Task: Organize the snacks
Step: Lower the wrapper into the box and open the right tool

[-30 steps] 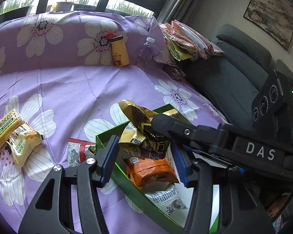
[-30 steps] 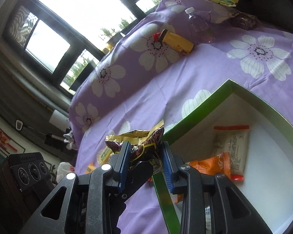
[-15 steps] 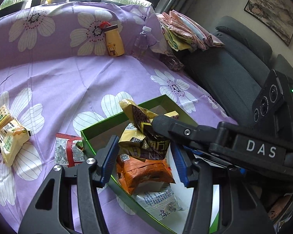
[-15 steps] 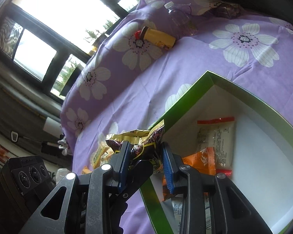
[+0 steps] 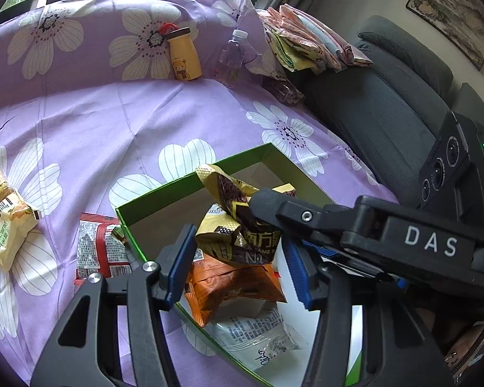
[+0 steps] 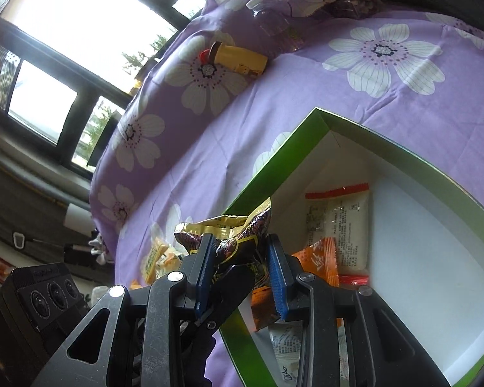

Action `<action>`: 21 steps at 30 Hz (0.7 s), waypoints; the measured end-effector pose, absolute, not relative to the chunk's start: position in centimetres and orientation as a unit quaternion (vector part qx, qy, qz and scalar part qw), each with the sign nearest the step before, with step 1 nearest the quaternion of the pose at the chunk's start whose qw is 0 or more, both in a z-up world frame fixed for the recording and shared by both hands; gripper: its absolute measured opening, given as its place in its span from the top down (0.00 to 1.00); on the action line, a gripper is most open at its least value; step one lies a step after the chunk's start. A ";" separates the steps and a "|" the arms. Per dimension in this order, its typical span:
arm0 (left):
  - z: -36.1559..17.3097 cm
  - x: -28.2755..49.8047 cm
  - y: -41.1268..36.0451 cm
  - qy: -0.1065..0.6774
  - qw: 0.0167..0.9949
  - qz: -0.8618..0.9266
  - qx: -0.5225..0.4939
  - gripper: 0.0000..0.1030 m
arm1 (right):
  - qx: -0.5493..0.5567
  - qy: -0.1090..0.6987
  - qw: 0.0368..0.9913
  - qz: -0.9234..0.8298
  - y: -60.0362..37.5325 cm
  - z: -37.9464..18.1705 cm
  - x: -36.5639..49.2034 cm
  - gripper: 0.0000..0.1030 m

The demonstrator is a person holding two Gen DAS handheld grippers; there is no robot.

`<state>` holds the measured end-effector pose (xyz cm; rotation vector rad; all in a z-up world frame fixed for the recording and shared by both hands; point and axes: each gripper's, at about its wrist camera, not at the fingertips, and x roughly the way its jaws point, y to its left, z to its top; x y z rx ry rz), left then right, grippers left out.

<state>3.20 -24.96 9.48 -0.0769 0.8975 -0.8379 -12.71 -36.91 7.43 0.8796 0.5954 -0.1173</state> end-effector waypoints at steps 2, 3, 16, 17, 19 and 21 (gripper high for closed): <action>9.3 3.2 -25.1 0.423 0.816 -0.393 -0.035 0.48 | 0.422 0.285 0.859 -0.057 -37.1 7.3 -12.7 0.67; 9.3 3.3 -25.2 0.424 0.815 -0.393 -0.036 0.48 | 0.424 0.285 0.858 -0.058 -37.1 7.2 -12.7 0.67; 8.7 3.5 -26.1 0.442 0.807 -0.390 -0.028 0.48 | 0.437 0.295 0.847 -0.071 -37.7 6.5 -12.6 0.67; 8.7 3.4 -26.2 0.443 0.806 -0.391 -0.027 0.48 | 0.437 0.295 0.846 -0.072 -37.7 6.5 -12.6 0.67; 8.6 3.3 -26.5 0.444 0.806 -0.391 -0.023 0.48 | 0.437 0.295 0.846 -0.076 -37.7 6.5 -12.6 0.67; 8.6 3.3 -26.6 0.443 0.807 -0.389 -0.021 0.48 | 0.437 0.296 0.846 -0.078 -37.8 6.5 -12.7 0.67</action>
